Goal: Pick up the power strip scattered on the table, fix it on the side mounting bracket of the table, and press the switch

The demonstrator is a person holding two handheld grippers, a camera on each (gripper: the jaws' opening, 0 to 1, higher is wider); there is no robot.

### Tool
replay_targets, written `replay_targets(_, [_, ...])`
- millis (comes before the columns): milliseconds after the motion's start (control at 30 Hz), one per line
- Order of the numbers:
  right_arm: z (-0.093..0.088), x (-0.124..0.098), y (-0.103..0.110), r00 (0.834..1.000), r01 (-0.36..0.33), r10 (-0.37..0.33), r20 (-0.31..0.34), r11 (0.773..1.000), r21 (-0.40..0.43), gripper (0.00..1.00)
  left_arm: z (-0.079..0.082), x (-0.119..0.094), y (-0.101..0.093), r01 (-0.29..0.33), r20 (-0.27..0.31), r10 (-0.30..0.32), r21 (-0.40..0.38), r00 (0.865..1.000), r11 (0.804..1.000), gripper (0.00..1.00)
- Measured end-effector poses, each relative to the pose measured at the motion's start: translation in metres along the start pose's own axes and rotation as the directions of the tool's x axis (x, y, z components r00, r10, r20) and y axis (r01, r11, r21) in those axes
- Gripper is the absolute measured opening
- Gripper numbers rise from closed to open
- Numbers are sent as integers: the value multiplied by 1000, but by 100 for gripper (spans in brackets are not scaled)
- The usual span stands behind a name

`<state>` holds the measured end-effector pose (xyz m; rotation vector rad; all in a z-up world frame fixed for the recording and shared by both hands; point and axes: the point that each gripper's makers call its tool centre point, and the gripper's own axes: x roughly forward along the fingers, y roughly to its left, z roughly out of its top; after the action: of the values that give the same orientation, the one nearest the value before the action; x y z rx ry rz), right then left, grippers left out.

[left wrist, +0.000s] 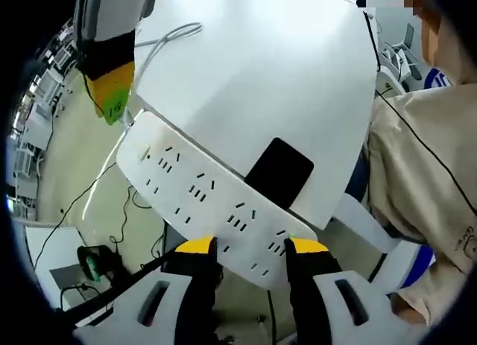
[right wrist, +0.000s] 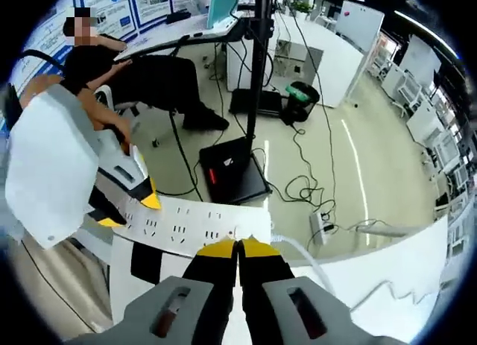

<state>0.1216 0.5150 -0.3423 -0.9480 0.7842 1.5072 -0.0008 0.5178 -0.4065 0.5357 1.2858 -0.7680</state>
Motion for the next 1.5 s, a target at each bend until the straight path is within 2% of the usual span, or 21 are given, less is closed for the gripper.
replay_targets(200, [-2, -33, 0, 997, 57, -56, 53, 998, -13, 0, 0, 0, 0, -2, -1, 2, -9, 1000, 1000, 42])
replay_targets(533, [-24, -71, 3, 993, 104, -102, 67, 994, -36, 0, -1, 0, -2, -5, -7, 5, -14, 1000, 1000, 42])
replay_targets(1067, [-75, -138, 3, 975, 178, -178, 130, 984, 7, 0, 0, 0, 7, -3, -19, 3, -27, 1000, 1000, 42])
replay_targets(1500, [-119, -177, 14, 958, 229, -232, 169, 973, 37, 0, -2, 0, 9, 0, 1, 0, -28, 1000, 1000, 41])
